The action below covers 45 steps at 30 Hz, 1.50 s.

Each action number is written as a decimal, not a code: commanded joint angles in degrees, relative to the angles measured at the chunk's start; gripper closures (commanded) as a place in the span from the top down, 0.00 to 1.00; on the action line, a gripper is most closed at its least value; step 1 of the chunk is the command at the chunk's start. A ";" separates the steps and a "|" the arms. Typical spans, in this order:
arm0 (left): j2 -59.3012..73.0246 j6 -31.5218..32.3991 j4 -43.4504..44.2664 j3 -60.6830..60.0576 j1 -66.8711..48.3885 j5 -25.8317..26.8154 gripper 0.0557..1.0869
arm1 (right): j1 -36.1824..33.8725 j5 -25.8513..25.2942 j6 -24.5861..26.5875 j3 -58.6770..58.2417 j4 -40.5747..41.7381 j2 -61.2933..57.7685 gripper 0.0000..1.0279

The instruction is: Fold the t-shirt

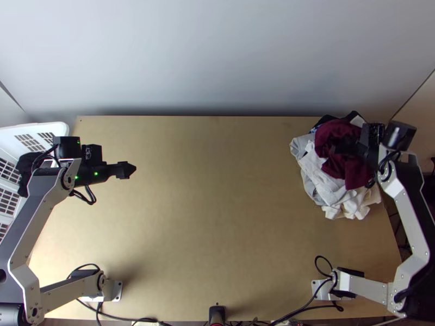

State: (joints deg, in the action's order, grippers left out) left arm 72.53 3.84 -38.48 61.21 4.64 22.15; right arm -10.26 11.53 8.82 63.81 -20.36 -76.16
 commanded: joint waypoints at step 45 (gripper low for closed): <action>-0.29 1.00 0.16 -0.13 -0.95 0.00 0.96 | -2.66 9.65 -3.37 3.51 -7.33 -5.49 0.97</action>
State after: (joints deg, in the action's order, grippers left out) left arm 73.10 5.06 -38.11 61.60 3.20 22.09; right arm -13.15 21.67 3.40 79.46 -32.53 -80.79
